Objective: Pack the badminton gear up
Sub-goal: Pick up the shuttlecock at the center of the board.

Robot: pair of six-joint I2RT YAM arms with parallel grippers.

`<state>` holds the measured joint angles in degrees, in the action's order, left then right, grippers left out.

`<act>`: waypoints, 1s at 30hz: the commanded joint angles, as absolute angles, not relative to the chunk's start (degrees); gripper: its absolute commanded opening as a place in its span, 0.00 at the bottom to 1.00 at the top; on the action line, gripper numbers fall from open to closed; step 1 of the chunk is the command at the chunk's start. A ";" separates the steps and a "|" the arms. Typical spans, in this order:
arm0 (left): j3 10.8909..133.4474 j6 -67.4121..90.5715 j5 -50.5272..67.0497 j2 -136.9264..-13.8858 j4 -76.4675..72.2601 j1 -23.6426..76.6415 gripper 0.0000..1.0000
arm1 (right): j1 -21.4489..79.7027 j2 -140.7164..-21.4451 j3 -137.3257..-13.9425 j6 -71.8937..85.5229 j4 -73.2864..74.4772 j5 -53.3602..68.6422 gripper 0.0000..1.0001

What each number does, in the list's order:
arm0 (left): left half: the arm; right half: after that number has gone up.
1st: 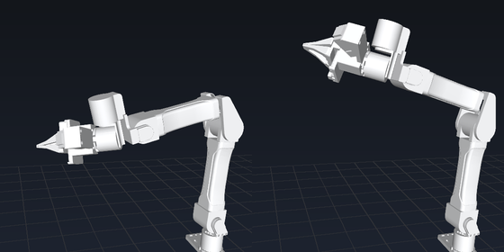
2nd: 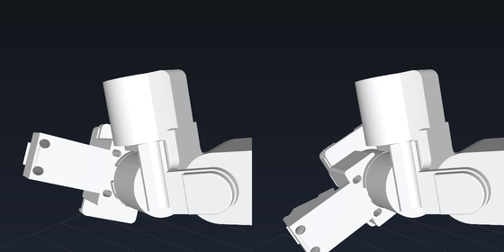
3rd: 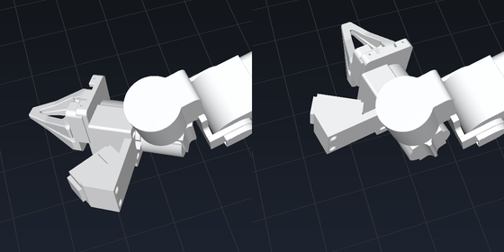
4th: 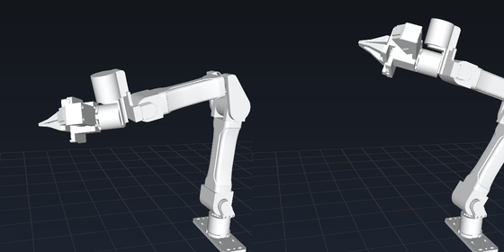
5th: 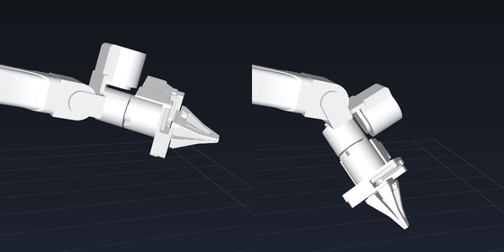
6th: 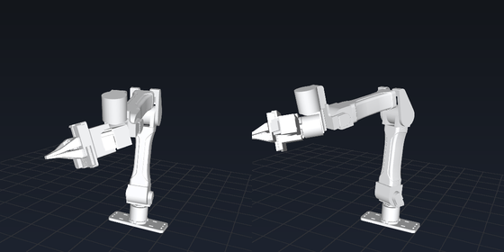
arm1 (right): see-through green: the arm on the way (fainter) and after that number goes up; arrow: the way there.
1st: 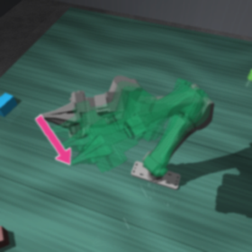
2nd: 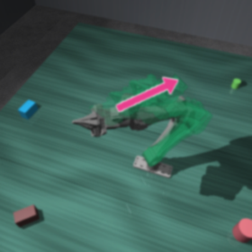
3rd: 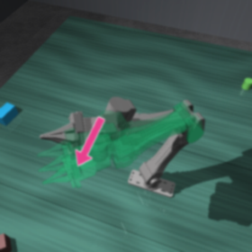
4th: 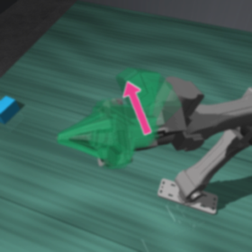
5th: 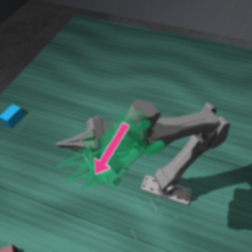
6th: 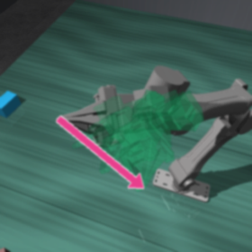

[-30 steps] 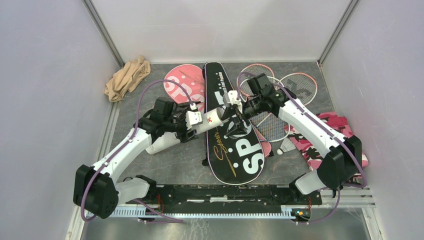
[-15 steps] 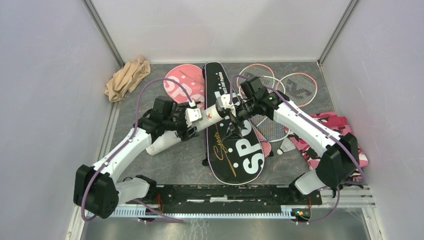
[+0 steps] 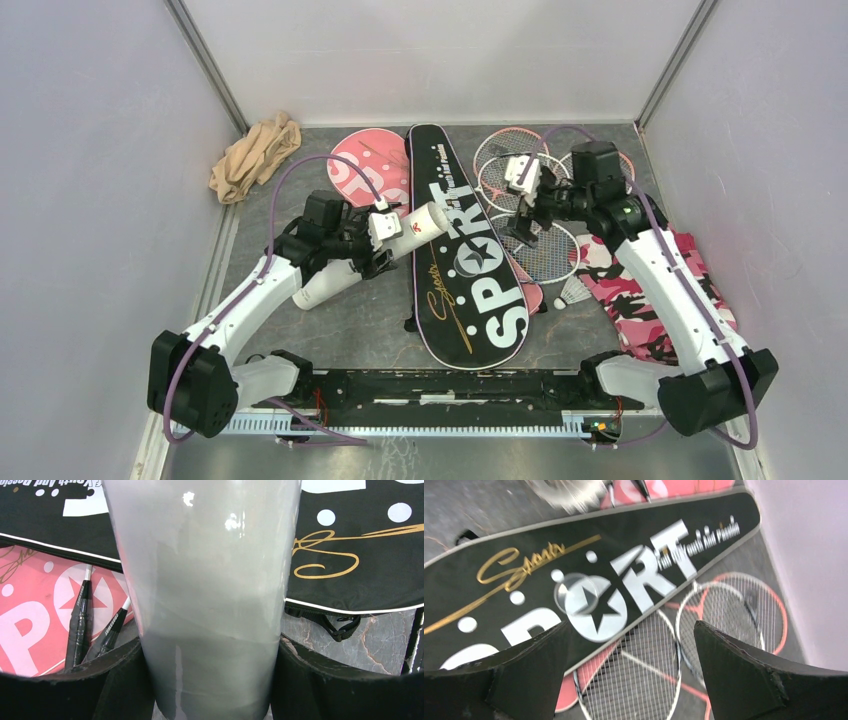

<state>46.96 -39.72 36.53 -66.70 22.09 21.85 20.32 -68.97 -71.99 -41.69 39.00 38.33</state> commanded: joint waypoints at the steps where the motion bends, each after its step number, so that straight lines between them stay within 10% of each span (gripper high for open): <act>1: 47.45 -38.85 38.49 -66.01 19.34 21.62 0.02 | 15.54 -67.41 -68.65 -43.07 42.86 36.78 0.98; 30: 48.37 -40.52 39.69 -67.46 21.37 21.71 0.02 | -18.36 -89.65 -59.80 -63.03 67.15 36.77 0.85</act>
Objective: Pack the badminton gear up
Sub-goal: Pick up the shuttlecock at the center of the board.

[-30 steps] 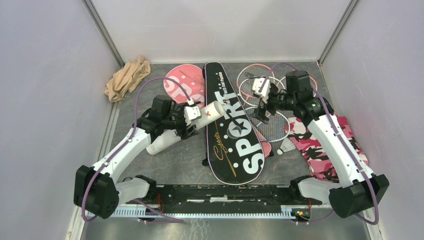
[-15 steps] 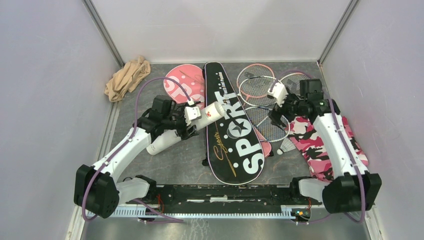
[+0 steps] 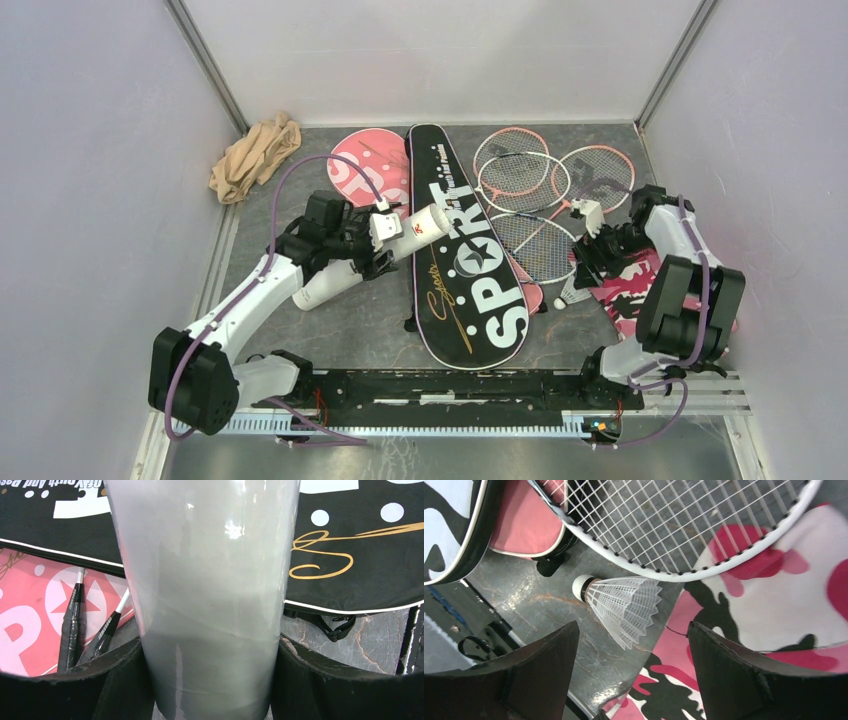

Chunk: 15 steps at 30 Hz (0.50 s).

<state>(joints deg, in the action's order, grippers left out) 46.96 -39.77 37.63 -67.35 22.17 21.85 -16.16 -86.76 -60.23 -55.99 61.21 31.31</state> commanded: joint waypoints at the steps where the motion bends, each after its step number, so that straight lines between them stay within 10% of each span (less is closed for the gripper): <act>1: 48.55 -40.52 39.60 -67.54 21.52 21.73 0.02 | -19.04 -90.63 -59.79 -64.25 67.95 37.35 0.84; 11: 48.79 -40.09 39.68 -67.43 21.62 21.77 0.02 | -20.83 -96.15 -57.05 -69.72 70.86 40.37 0.58; 15: 48.87 -39.99 39.46 -67.43 21.61 21.71 0.02 | -21.16 -96.70 -57.03 -70.52 71.85 40.79 0.33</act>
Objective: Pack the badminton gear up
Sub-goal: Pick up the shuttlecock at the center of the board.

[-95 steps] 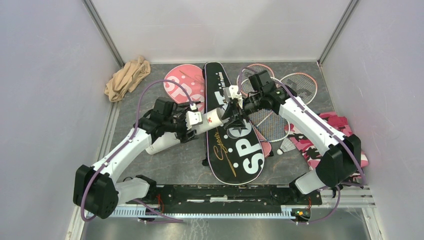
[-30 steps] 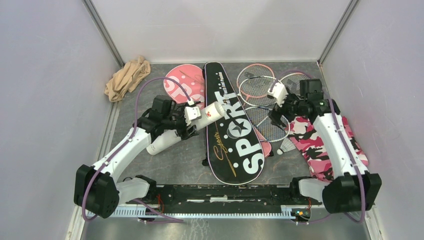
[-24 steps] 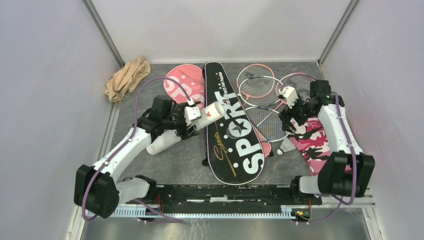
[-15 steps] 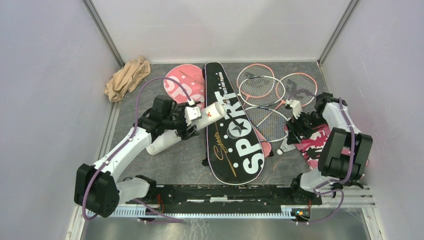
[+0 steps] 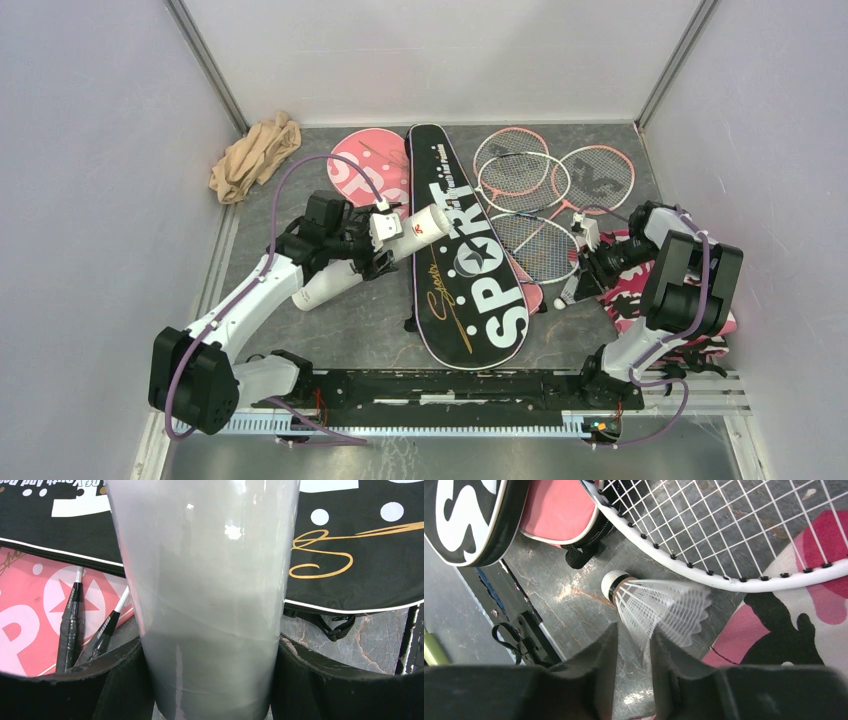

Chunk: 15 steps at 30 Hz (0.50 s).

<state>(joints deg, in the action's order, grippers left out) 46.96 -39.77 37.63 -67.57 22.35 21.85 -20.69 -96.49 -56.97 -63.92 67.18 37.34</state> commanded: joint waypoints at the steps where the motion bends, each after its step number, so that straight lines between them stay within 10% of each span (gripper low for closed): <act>1: 48.87 -40.03 39.48 -67.40 21.59 21.79 0.02 | -21.26 -96.27 -57.24 -70.44 71.81 40.62 0.25; 5: 48.95 -40.14 38.94 -67.32 21.54 21.73 0.02 | -21.53 -92.97 -58.48 -69.17 71.82 39.45 0.01; 15: 49.43 -39.04 37.81 -68.35 20.67 21.77 0.02 | -20.24 -81.56 -64.23 -64.41 72.07 39.72 0.00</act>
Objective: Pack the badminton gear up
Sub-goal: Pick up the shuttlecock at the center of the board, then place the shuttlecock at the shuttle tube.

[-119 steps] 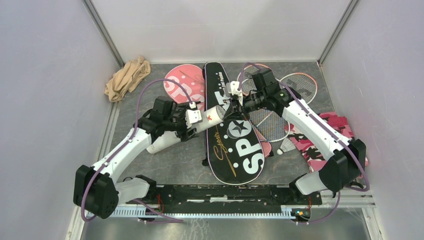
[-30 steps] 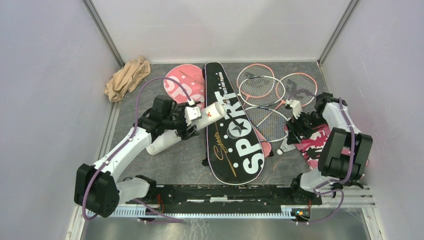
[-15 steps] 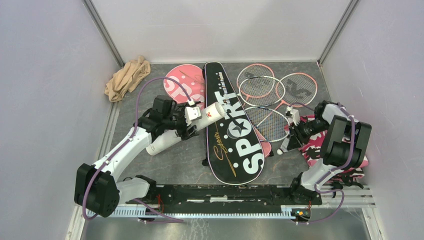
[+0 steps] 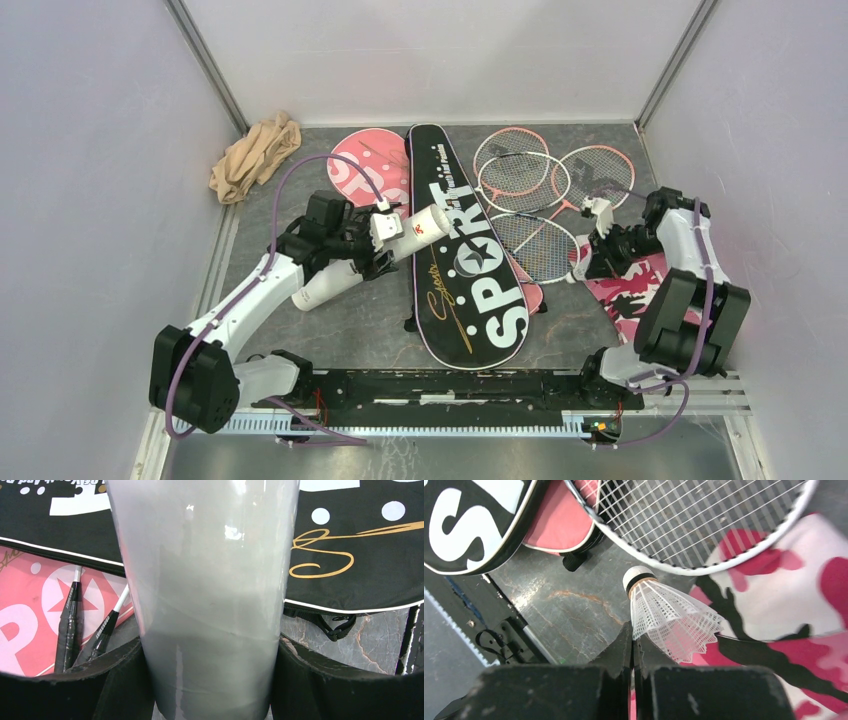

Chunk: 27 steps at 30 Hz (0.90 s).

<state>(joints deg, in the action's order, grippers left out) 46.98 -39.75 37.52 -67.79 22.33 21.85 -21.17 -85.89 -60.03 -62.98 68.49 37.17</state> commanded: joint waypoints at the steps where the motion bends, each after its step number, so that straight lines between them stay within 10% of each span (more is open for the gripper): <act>1: 49.54 -38.90 37.77 -68.56 20.61 21.74 0.02 | -19.58 -80.87 -65.20 -63.54 72.06 40.27 0.00; 27: 49.31 -38.14 39.29 -70.53 20.28 21.72 0.02 | 19.00 -79.18 -85.55 -33.77 45.84 49.30 0.00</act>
<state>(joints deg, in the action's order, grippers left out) 47.75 -39.62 37.54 -70.08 22.17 21.85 15.51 -80.31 -82.91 -37.98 52.10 48.05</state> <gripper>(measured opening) 0.735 0.007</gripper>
